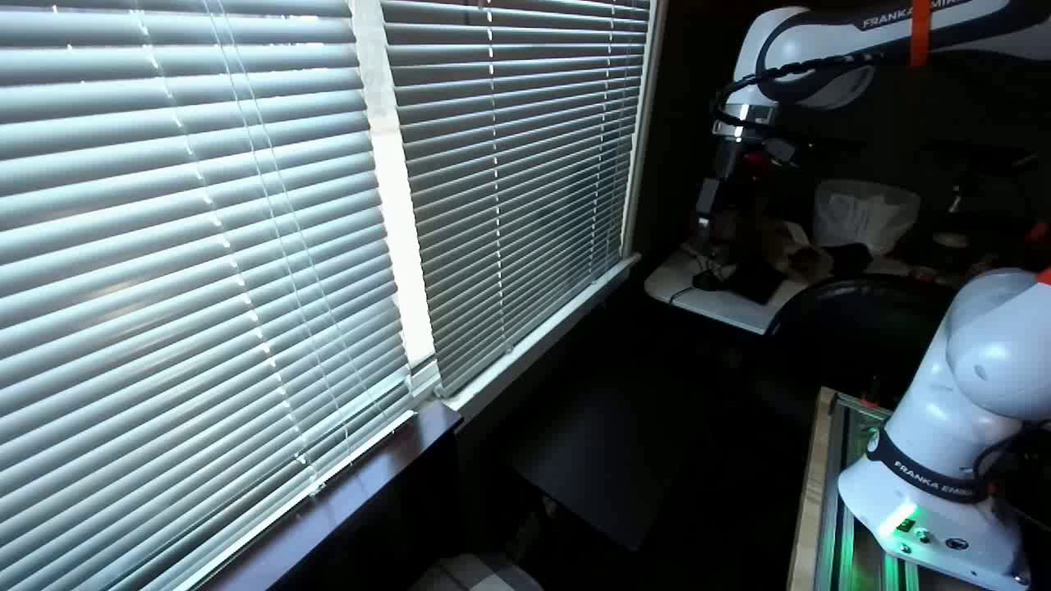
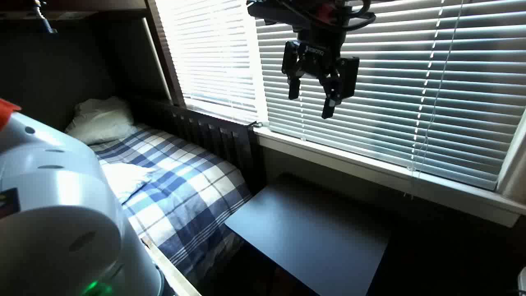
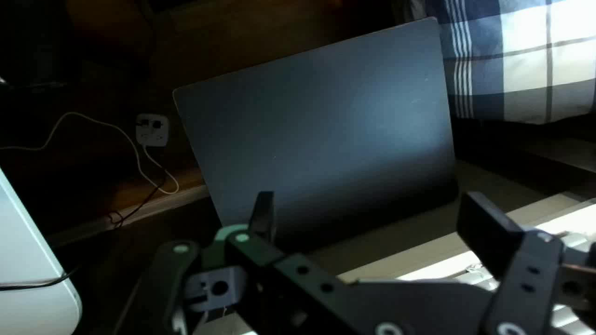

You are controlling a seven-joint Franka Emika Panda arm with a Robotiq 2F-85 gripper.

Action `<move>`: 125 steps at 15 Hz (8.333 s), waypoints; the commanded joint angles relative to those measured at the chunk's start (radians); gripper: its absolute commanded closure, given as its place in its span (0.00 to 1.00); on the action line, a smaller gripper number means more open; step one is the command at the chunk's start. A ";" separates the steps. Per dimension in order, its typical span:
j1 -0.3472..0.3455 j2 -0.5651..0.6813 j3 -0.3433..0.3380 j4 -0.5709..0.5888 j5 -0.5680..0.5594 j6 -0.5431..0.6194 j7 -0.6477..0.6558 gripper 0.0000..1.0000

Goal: Open the blinds on the right window.

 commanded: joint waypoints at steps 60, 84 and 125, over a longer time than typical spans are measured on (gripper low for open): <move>0.042 0.321 -0.098 0.597 0.122 0.764 -0.214 0.99; 0.029 0.276 0.108 0.351 -0.010 0.295 -0.094 0.99; -0.112 0.604 -0.014 0.184 -0.068 0.607 0.050 0.00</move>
